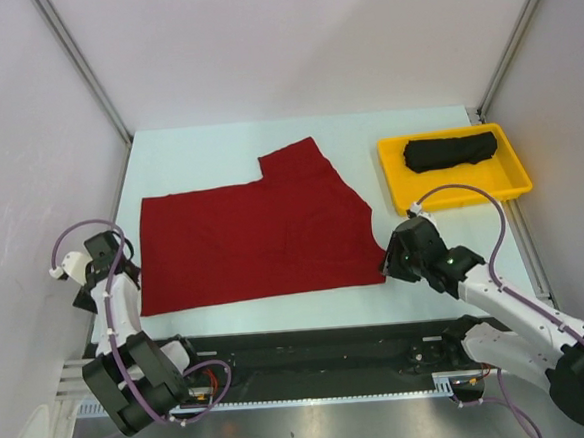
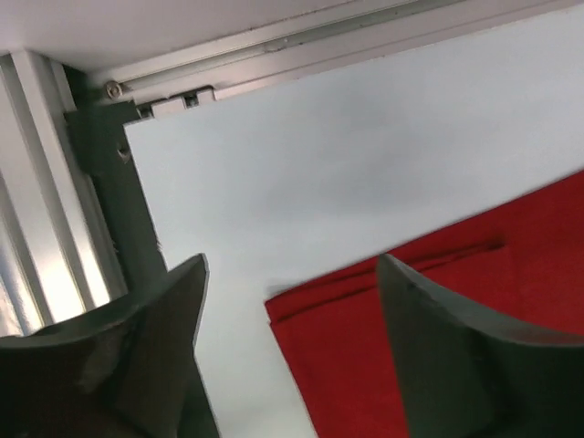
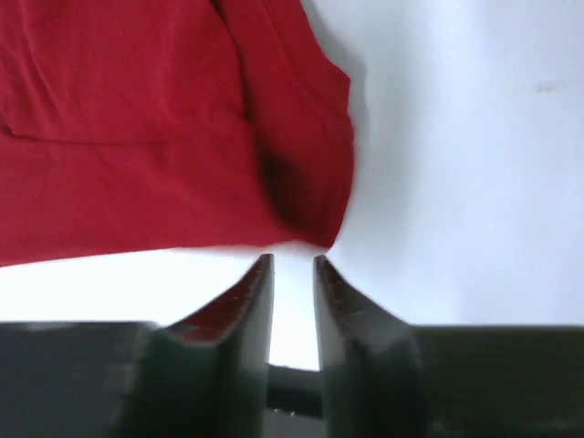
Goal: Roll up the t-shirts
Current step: Fold the T-shirt at the center of the board.
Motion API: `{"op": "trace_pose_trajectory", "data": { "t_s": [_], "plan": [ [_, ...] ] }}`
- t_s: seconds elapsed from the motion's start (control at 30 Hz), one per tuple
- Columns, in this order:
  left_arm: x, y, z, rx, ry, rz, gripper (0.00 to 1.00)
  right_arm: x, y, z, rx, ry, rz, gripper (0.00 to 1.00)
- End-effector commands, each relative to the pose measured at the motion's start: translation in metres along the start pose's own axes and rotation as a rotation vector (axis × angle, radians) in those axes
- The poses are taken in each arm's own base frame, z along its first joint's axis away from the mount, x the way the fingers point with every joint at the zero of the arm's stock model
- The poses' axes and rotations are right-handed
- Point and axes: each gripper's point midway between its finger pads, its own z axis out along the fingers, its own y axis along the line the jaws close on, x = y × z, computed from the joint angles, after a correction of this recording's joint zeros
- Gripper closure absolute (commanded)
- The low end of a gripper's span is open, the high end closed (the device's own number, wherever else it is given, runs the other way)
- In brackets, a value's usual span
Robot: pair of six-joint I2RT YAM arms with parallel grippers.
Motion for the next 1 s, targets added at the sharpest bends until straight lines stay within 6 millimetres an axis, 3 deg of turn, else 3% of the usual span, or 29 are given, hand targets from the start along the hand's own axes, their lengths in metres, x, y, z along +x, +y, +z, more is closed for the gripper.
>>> {"op": "trace_pose_trajectory", "data": {
  "t_s": [0.0,0.03,0.1,0.13,0.17,0.23,0.27,0.3,0.37,0.4,0.43,0.47,0.5,0.53,0.57,0.6,0.63,0.7,0.73,0.77,0.8,0.83,0.87,0.9,0.93,0.97],
  "plan": [
    [-0.034,-0.017,-0.016,0.083,-0.059,0.024,0.08,-0.018,0.008,-0.015,-0.015,-0.082,0.000,0.41],
    [-0.039,-0.027,-0.020,0.133,-0.062,0.032,0.07,-0.027,0.016,-0.018,-0.040,-0.111,-0.011,0.34],
    [-0.043,-0.064,-0.031,0.304,-0.055,0.065,0.03,-0.065,0.053,-0.025,-0.148,-0.222,-0.067,0.25],
    [-0.040,-0.083,-0.039,0.375,-0.061,0.099,0.01,-0.081,0.067,-0.025,-0.178,-0.266,-0.097,0.24],
    [-0.048,-0.101,-0.048,0.432,-0.106,0.104,0.01,-0.102,0.087,-0.013,-0.204,-0.318,-0.148,0.24],
    [-0.047,-0.136,-0.068,0.521,-0.156,0.178,0.00,-0.150,0.127,-0.017,-0.256,-0.418,-0.182,0.23],
    [-0.062,-0.150,-0.079,0.535,-0.196,0.193,0.00,-0.167,0.142,-0.009,-0.273,-0.439,-0.192,0.23],
    [-0.053,-0.162,-0.071,0.505,-0.176,0.246,0.00,-0.171,0.146,0.024,-0.244,-0.399,-0.222,0.27],
    [-0.068,-0.185,-0.077,0.525,-0.201,0.274,0.03,-0.215,0.180,0.032,-0.340,-0.472,-0.211,0.29],
    [-0.060,-0.195,-0.062,0.501,-0.171,0.313,0.05,-0.215,0.180,0.068,-0.329,-0.424,-0.211,0.31],
    [-0.063,-0.201,-0.057,0.488,-0.175,0.324,0.07,-0.243,0.192,0.068,-0.352,-0.474,-0.199,0.33],
    [-0.072,-0.211,-0.055,0.476,-0.188,0.331,0.12,-0.252,0.197,0.078,-0.357,-0.482,-0.203,0.34],
    [-0.067,-0.217,-0.038,0.425,-0.173,0.358,0.14,-0.246,0.193,0.114,-0.344,-0.433,-0.228,0.33],
    [-0.064,-0.222,-0.029,0.400,-0.156,0.382,0.16,-0.271,0.209,0.112,-0.373,-0.483,-0.233,0.34],
    [-0.078,-0.237,-0.031,0.404,-0.172,0.375,0.22,-0.274,0.211,0.127,-0.360,-0.476,-0.240,0.34],
    [-0.078,-0.245,-0.027,0.403,-0.162,0.384,0.25,-0.269,0.202,0.162,-0.318,-0.440,-0.248,0.34],
    [-0.063,-0.253,-0.006,0.372,-0.118,0.417,0.27,-0.293,0.217,0.163,-0.335,-0.474,-0.262,0.35],
    [-0.076,-0.272,-0.004,0.375,-0.138,0.397,0.28,-0.307,0.222,0.182,-0.320,-0.475,-0.266,0.39],
    [-0.072,-0.278,0.005,0.367,-0.133,0.402,0.30,-0.296,0.210,0.220,-0.286,-0.425,-0.275,0.39],
    [-0.078,-0.286,0.005,0.376,-0.144,0.392,0.32,-0.323,0.226,0.211,-0.318,-0.484,-0.273,0.39],
    [-0.078,-0.290,0.007,0.376,-0.146,0.389,0.32,-0.321,0.218,0.227,-0.284,-0.455,-0.269,0.39],
    [-0.077,-0.298,0.013,0.377,-0.141,0.393,0.32,-0.313,0.207,0.255,-0.252,-0.423,-0.272,0.39],
    [-0.076,-0.299,0.016,0.373,-0.136,0.395,0.34,-0.338,0.223,0.246,-0.279,-0.477,-0.271,0.39],
    [-0.075,-0.303,0.017,0.375,-0.134,0.396,0.34,-0.343,0.217,0.252,-0.247,-0.488,-0.259,0.39],
    [-0.076,-0.306,0.019,0.370,-0.136,0.396,0.34,-0.333,0.205,0.275,-0.219,-0.448,-0.254,0.39],
    [-0.072,-0.306,0.025,0.360,-0.127,0.403,0.34,-0.339,0.203,0.276,-0.222,-0.452,-0.236,0.39]
  ]
}}
